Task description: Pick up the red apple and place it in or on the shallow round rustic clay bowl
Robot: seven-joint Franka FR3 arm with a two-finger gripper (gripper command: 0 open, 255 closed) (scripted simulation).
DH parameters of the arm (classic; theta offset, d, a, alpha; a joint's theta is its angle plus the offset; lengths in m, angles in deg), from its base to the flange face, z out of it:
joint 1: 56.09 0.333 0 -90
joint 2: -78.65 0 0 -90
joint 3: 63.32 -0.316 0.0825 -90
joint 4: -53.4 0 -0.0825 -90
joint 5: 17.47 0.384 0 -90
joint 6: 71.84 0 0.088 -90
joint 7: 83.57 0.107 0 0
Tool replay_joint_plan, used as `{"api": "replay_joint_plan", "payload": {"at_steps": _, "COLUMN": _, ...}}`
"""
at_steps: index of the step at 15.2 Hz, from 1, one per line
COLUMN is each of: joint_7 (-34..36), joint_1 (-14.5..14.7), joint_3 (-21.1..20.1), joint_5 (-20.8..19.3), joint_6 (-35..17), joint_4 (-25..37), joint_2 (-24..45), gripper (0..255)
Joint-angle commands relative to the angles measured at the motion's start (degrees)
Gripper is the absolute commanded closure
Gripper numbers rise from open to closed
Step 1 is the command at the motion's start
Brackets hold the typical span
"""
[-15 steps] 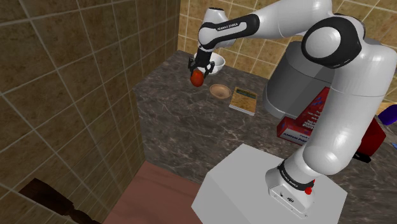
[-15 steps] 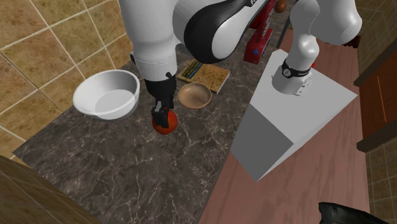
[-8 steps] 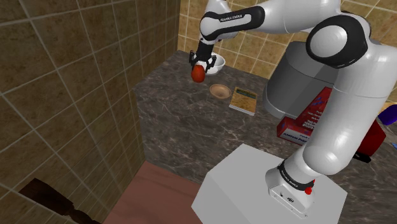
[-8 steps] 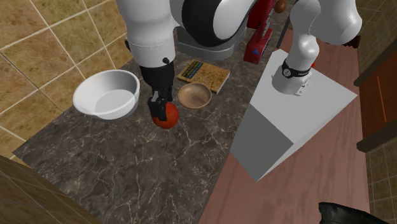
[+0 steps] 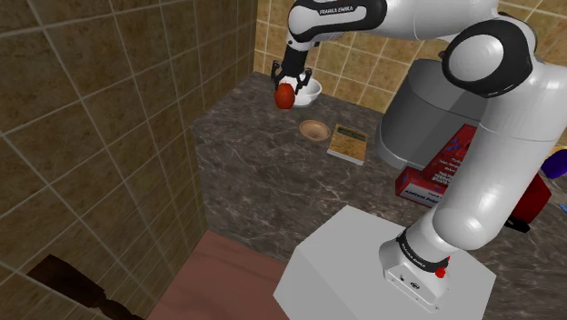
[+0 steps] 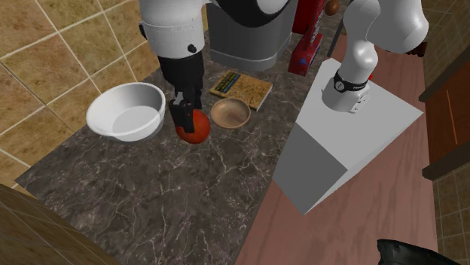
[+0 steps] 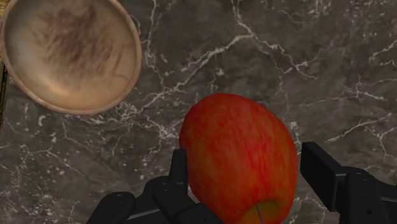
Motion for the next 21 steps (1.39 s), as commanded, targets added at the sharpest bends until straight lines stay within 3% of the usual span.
{"api": "replay_joint_plan", "payload": {"at_steps": 1, "joint_7": 0.01, "joint_1": -0.03, "joint_3": 0.01, "joint_5": 0.00, "joint_6": 1.46, "joint_4": 1.10, "joint_2": -0.34, "gripper": 255}}
{"api": "replay_joint_plan", "payload": {"at_steps": 7, "joint_7": 0.17, "joint_1": -0.03, "joint_3": 0.00, "joint_5": -0.02, "joint_6": 5.11, "joint_4": 4.23, "joint_2": -0.87, "gripper": 255}}
{"api": "replay_joint_plan", "payload": {"at_steps": 19, "joint_7": -7.33, "joint_1": -4.07, "joint_3": 3.09, "joint_5": 1.39, "joint_6": 3.21, "joint_4": -25.27, "joint_2": -28.09, "gripper": 255}}
{"api": "replay_joint_plan", "payload": {"at_steps": 21, "joint_7": -7.41, "joint_1": -4.04, "joint_3": 3.10, "joint_5": 1.42, "joint_6": 1.68, "joint_4": -26.58, "joint_2": -27.86, "gripper": 255}}
